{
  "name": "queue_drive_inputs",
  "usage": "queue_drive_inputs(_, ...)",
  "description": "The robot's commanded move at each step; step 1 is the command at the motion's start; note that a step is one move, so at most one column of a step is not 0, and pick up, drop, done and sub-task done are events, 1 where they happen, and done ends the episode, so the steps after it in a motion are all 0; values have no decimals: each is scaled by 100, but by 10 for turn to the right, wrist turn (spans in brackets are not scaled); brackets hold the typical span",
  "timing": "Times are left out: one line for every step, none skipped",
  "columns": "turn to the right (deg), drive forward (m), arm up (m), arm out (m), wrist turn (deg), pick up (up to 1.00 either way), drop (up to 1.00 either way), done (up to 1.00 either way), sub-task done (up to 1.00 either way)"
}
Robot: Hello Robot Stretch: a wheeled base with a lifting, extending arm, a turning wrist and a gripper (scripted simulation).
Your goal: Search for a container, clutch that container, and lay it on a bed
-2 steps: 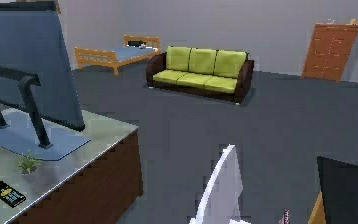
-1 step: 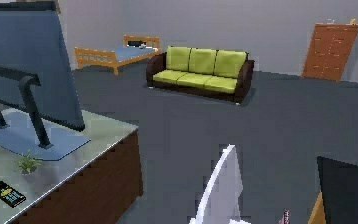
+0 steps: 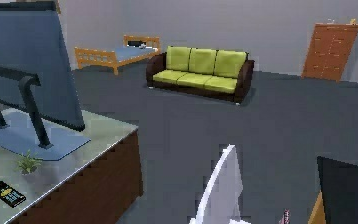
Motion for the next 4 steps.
queue_drive_inputs(0,0,0,36,0,0,0,0,0)
queue_drive_inputs(0,0,0,0,450,0,0,0,0)
queue_drive_inputs(0,0,0,0,450,0,0,0,0)
queue_drive_inputs(0,0,0,0,450,0,0,0,0)
